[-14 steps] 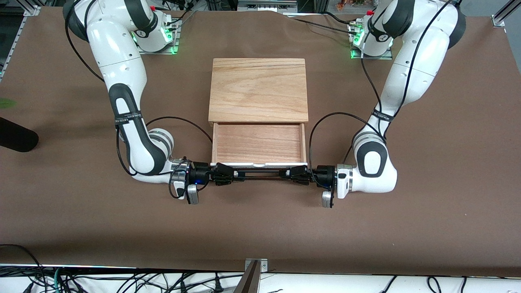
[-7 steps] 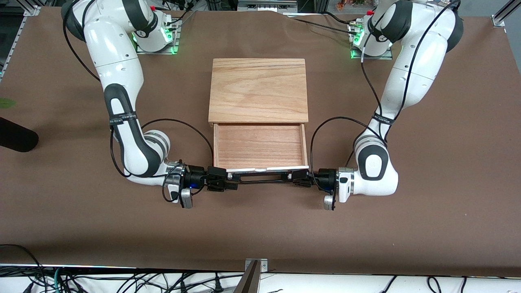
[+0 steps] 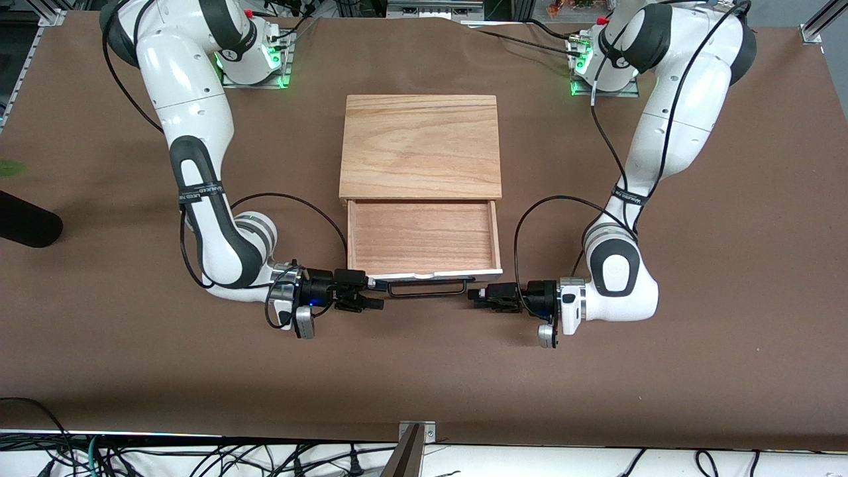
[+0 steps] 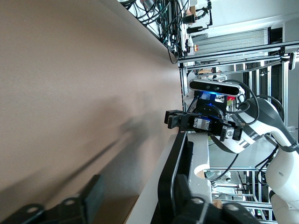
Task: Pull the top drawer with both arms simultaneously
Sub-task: 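Open both grippers and draw them back from the handle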
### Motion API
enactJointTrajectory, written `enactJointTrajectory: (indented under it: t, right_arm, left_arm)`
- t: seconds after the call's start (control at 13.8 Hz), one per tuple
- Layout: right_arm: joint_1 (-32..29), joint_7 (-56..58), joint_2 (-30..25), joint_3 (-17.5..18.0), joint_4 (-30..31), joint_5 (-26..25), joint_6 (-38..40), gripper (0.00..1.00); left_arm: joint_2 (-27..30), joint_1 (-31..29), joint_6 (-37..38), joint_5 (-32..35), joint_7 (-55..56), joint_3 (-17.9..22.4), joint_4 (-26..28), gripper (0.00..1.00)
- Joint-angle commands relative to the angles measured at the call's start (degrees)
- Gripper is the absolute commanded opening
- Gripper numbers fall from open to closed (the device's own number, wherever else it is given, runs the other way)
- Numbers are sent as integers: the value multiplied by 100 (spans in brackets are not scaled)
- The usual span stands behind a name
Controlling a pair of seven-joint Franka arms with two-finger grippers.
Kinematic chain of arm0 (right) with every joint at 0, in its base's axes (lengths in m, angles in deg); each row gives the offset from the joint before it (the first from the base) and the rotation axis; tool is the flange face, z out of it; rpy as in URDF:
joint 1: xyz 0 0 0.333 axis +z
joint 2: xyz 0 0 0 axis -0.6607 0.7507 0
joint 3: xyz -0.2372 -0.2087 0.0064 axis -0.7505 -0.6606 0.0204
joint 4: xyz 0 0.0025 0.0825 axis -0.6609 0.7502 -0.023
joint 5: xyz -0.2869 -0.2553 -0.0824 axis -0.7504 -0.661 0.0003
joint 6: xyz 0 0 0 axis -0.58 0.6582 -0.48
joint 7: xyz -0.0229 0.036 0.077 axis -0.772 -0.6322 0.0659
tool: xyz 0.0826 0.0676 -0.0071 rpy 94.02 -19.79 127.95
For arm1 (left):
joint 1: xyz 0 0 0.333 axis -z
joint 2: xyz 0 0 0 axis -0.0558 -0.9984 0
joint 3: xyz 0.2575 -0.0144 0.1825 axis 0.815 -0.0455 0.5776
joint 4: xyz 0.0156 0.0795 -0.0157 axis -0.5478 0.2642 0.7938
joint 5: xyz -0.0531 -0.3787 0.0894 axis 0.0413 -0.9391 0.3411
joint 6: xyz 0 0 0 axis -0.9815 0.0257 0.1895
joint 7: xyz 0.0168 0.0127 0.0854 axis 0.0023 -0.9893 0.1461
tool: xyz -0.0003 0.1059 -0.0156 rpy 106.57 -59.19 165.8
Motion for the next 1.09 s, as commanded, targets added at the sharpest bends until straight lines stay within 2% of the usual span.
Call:
enactJointTrajectory:
  t: [0.0,0.15,0.22,0.36,0.51,0.65,0.8,0.94,1.02]
  right_arm:
    - [-43,-113,-123,-88,-39,-434,72,100]
    - [-35,-470,-237,-228,-48,-846,72,100]
    - [-35,-935,-342,-272,-83,-1223,72,100]
    - [-26,-1543,-527,-317,-363,-2118,72,100]
    - [-26,-1957,-824,-326,-391,-3120,81,100]
    - [-26,-2737,-1202,-378,-391,-4401,159,100]
    - [-26,-3118,-1449,-439,-391,-5658,614,100]
    - [1,-3137,-1713,-589,-391,-7143,950,100]
    - [-17,-3137,-1766,-607,-330,-7611,1073,100]
  left_arm:
    - [-86,17,-24,167,248,-26,-268,100]
    - [-42,8,-16,167,460,-26,-285,100]
    - [1,-18,10,167,487,-26,-303,100]
    - [133,-71,46,359,565,-26,-285,100]
    - [317,-176,264,946,863,-26,-303,100]
    - [580,-325,685,1675,1189,-8,-303,100]
    - [879,-501,1186,2484,1260,123,-312,100]
    - [1213,-554,1740,3004,1269,421,-329,100]
    - [1415,-546,1916,3285,1260,605,-329,100]
